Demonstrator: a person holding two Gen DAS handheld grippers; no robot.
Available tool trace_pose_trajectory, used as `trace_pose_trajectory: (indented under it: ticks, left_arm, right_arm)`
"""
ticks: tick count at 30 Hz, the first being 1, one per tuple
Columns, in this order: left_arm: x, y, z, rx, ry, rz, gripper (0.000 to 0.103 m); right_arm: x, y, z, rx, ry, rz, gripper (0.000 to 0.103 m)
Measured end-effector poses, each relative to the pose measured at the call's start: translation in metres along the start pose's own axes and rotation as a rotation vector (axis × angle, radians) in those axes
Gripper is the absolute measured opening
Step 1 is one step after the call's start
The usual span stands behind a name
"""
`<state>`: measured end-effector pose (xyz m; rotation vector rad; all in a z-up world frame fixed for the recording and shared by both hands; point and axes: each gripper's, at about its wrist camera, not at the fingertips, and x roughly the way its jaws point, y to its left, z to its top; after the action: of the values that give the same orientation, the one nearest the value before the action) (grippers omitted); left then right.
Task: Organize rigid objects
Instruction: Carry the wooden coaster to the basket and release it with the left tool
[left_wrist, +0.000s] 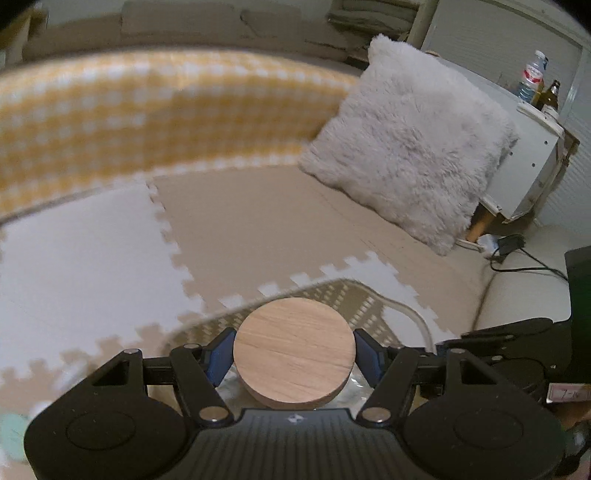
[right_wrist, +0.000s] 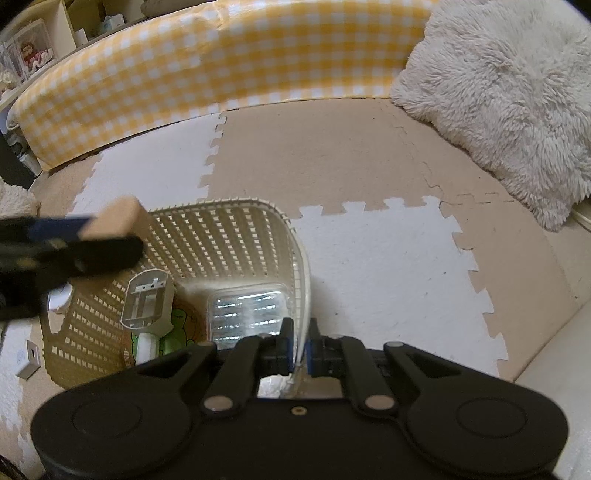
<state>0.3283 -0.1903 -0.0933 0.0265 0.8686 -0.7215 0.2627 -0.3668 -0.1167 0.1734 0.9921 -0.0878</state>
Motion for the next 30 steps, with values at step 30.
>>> trace_pose_trajectory:
  ticks: [30]
  left_arm:
    - [0.054, 0.003, -0.014, -0.074, 0.110, 0.061, 0.077]
  right_arm:
    - [-0.002, 0.005, -0.002, -0.011, 0.008, -0.017, 0.007]
